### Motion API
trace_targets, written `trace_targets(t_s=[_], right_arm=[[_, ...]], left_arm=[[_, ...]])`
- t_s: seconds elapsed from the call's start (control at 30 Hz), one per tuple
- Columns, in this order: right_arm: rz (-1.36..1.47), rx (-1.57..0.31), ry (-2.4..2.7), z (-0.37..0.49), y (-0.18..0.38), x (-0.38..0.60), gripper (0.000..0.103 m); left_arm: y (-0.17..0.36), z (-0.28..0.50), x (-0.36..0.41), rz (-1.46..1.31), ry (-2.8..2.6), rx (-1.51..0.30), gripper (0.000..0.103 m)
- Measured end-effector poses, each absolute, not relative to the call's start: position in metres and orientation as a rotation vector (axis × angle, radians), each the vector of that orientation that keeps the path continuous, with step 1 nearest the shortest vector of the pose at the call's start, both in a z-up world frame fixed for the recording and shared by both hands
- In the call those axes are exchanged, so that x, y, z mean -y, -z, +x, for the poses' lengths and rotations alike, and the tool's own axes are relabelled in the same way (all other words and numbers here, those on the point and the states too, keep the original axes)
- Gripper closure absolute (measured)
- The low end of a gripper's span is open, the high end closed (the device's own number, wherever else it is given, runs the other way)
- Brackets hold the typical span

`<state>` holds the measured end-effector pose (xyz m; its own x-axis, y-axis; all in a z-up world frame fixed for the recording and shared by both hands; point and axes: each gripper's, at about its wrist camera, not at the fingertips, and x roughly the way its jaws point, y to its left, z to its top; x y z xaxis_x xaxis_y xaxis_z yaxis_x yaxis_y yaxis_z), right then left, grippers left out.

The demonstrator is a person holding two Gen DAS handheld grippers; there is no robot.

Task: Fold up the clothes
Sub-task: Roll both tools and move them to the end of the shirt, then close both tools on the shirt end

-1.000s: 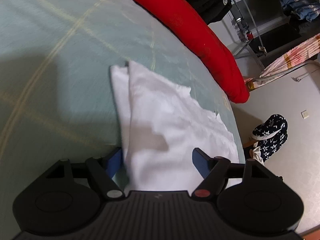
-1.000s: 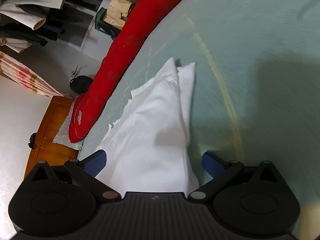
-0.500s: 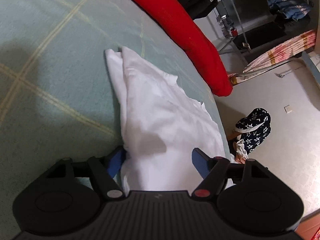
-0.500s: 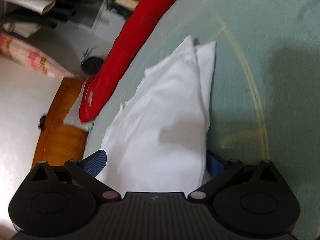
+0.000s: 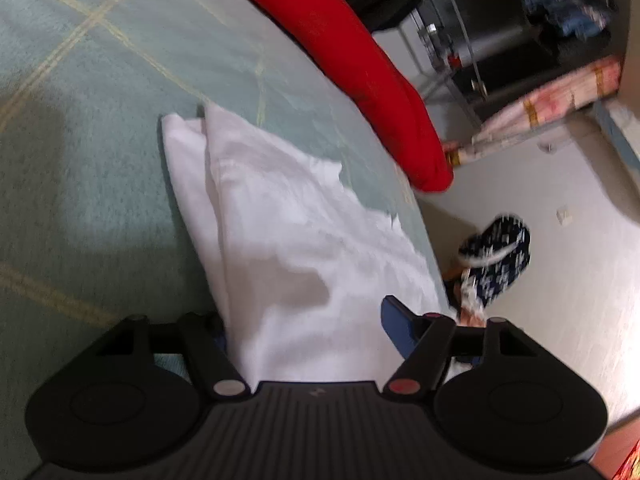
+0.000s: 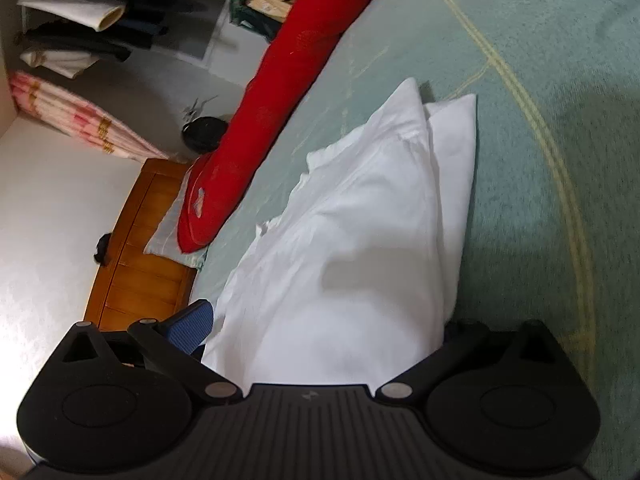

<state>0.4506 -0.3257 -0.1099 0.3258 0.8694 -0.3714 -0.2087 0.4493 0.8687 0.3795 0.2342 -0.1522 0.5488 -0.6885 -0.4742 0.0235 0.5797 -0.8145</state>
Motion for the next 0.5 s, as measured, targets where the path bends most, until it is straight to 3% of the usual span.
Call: trace_targets(t_s=[0.1, 0.17, 0.37, 0.43, 0.47, 0.5], right_arm=[[0.775, -0.99, -0.877, 0.444, 0.109, 0.328, 0.0], [0.779, -1.002, -0.879, 0.449, 0.111, 0.326, 0.0], [0.713, -1.039, -0.861, 0.459, 0.107, 0.316, 0.0], [0.731, -1.033, -0.86, 0.46, 0.109, 0.323, 0.006], [0.745, -1.035, -0.846, 0.46, 0.113, 0.328, 0.022], [0.765, -1.043, -0.816, 0.46, 0.118, 0.336, 0.055]], left_arm=[[0.161, 0.379, -0.242, -0.889, 0.46, -0.926, 0.065], [0.17, 0.383, -0.247, -0.925, 0.426, -0.955, 0.089], [0.174, 0.386, -0.244, -0.91, 0.424, -0.952, 0.091], [0.172, 0.387, -0.241, -0.889, 0.418, -0.954, 0.091], [0.171, 0.387, -0.24, -0.88, 0.416, -0.955, 0.091], [0.17, 0.387, -0.239, -0.871, 0.413, -0.956, 0.091]])
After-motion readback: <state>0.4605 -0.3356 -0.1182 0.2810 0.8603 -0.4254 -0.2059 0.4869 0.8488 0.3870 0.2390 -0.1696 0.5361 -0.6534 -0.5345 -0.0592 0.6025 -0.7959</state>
